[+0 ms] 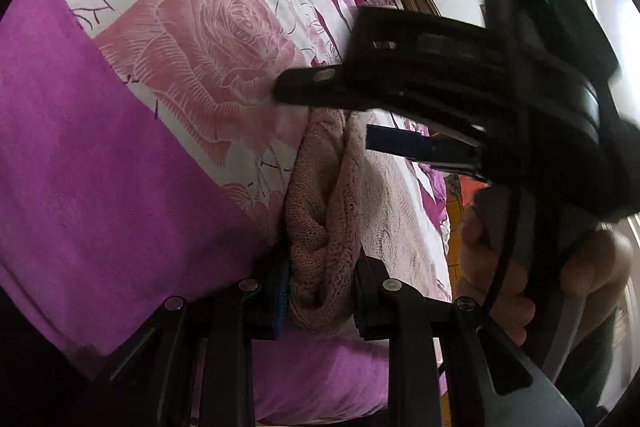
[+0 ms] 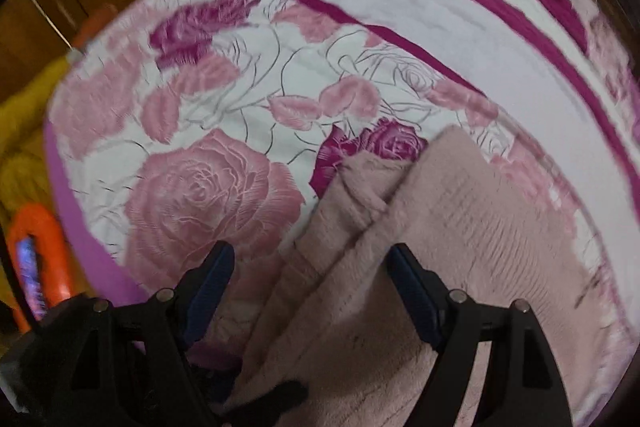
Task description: Fold small clothes
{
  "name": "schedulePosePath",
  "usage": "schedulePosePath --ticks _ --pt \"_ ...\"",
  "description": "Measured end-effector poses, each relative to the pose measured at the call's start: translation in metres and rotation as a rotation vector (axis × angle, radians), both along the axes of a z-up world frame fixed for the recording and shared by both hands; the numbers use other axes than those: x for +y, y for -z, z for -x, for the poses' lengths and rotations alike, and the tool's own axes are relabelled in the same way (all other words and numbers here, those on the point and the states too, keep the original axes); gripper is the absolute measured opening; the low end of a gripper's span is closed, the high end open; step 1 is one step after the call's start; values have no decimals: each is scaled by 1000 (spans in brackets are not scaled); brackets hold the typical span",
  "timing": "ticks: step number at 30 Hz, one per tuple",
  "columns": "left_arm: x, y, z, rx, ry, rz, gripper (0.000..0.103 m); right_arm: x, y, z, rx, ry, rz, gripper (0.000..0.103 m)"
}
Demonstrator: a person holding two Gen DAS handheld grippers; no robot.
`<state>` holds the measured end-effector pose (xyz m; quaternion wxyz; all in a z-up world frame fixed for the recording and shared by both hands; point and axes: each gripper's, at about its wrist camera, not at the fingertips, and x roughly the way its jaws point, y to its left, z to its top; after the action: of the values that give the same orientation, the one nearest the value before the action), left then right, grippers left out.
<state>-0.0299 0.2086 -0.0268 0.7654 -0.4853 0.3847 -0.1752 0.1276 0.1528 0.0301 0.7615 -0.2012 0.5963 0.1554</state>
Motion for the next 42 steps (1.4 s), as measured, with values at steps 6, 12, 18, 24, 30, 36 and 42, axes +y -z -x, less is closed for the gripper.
schedulePosePath --ticks 6,12,18,24,30,36,42 --pt "8 7 -2 12 6 75 1 -5 15 -8 43 130 24 85" --pt "16 12 -1 17 7 93 1 -4 14 -11 53 133 39 69" --pt "20 12 0 21 9 117 1 -28 5 -12 -3 169 12 21" --pt "31 -16 13 -145 40 93 0 -42 -28 5 -80 111 -132 15" --pt "59 -23 30 -226 -11 149 0 -43 -57 15 -80 79 -253 15" --pt "92 -29 46 -293 -105 129 0 1 -69 14 -66 46 -361 15" --pt "94 -11 43 -231 -156 188 0 36 -68 11 -63 14 -394 15"
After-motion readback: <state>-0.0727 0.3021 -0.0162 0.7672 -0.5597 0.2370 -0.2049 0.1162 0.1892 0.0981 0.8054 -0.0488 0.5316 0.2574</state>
